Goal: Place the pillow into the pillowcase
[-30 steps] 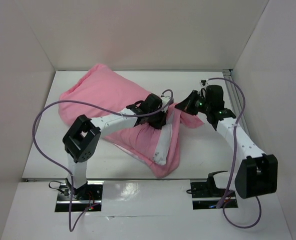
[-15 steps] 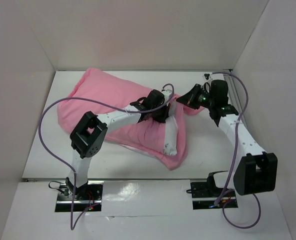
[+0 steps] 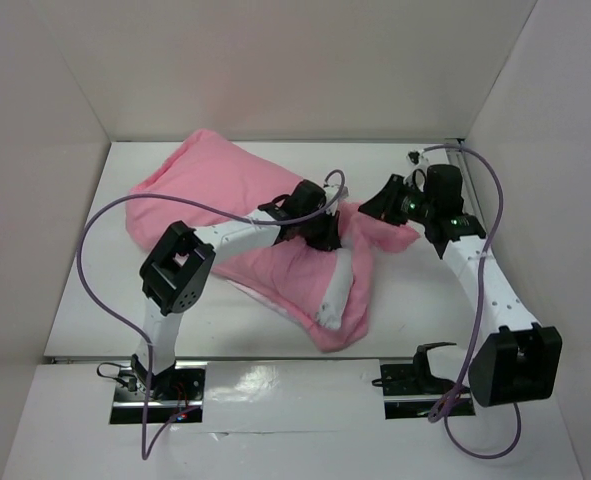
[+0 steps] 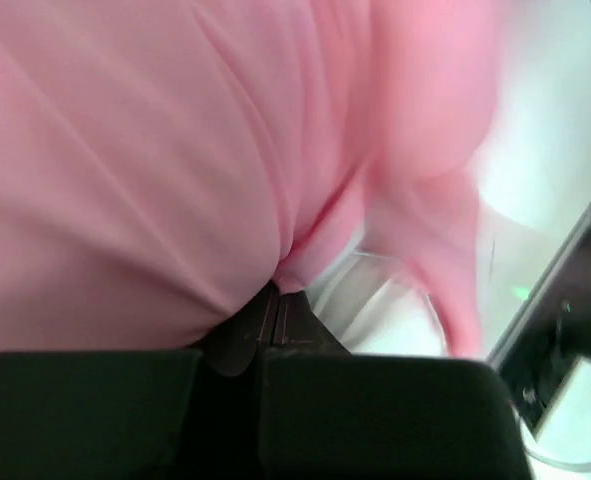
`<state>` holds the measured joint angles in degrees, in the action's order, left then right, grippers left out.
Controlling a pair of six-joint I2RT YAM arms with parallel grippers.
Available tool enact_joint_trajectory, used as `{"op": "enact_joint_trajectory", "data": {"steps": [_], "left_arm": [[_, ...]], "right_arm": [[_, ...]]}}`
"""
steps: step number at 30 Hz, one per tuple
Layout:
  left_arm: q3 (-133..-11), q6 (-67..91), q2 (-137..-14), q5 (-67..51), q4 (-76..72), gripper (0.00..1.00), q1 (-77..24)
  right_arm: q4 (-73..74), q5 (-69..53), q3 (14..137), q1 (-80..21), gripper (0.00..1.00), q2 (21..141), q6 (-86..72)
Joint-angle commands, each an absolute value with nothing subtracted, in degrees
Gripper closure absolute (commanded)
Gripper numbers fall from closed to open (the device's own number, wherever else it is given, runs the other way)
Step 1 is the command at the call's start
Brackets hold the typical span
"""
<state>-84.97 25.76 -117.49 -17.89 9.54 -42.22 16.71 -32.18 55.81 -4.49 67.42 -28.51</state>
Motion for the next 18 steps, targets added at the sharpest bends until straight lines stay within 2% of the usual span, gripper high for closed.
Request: {"op": "enact_joint_trajectory", "data": {"steps": [1, 2, 3, 7, 13, 16, 18], "left_arm": [[-75.86, 25.83, -122.53, -18.02, 30.77, 1.0, -41.84], [-75.85, 26.54, -121.13, -18.02, 30.76, 1.0, -41.84], [-75.85, 27.06, -120.5, -18.02, 30.76, 1.0, -41.84], [-77.25, 28.48, -119.79, -18.02, 30.76, 1.0, -43.24], [-78.49, 30.23, -119.79, -18.02, 30.23, 1.0, -44.47], [-77.88, 30.23, -120.32, -18.02, 30.23, 1.0, -44.47], [-77.26, 30.23, -120.32, -18.02, 29.71, 1.0, -44.47]], "right_arm": [[11.46, -27.54, 68.79, -4.31, 0.55, 70.48, -26.37], [14.47, -24.12, 70.38, -4.31, 0.49, 71.27, -25.85], [23.12, -14.95, 72.23, -4.31, 0.48, 73.28, -25.84], [35.74, -2.23, 76.9, -5.53, 0.49, 76.11, -25.84], [40.76, 6.13, 66.63, -11.94, 0.5, 72.69, -26.63], [42.89, 8.86, 63.03, -16.25, 0.39, 71.55, -29.7], [43.68, 10.28, 61.35, -20.28, 0.39, 71.02, -32.33]]}}
